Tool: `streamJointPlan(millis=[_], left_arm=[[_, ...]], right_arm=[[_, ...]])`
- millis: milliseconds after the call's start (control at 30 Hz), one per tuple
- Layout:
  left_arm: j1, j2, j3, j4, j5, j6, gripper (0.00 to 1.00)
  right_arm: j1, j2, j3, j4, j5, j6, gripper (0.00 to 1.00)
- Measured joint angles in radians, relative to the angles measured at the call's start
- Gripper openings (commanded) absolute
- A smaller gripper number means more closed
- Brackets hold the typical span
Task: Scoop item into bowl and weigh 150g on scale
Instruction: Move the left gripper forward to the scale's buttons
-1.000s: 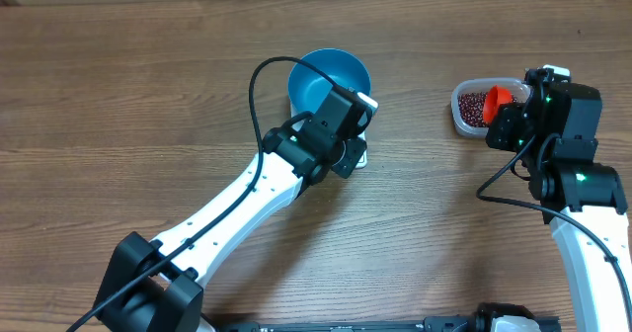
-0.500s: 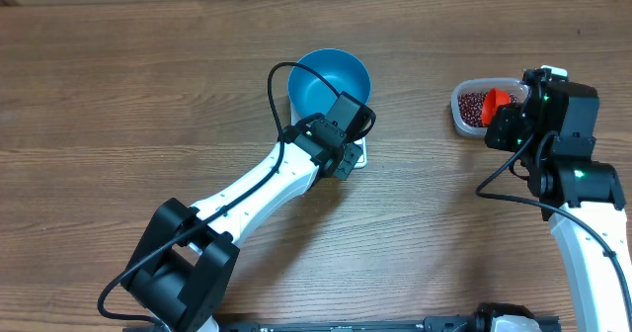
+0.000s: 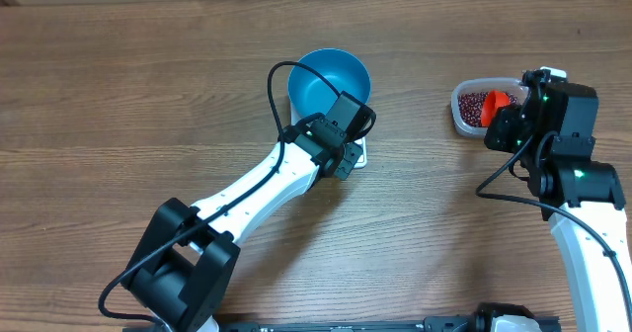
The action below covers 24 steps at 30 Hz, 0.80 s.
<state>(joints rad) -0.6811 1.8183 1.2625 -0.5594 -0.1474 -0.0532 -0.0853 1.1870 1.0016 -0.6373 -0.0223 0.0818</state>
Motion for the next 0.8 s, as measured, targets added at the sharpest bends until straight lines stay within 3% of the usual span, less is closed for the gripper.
streamJointPlan(millis=[800], left_arm=[[0.000,0.054,0.000,0.030,-0.007,0.001,0.04]], right_arm=[[0.000,0.000,0.000,-0.003,-0.014,0.000,0.04]])
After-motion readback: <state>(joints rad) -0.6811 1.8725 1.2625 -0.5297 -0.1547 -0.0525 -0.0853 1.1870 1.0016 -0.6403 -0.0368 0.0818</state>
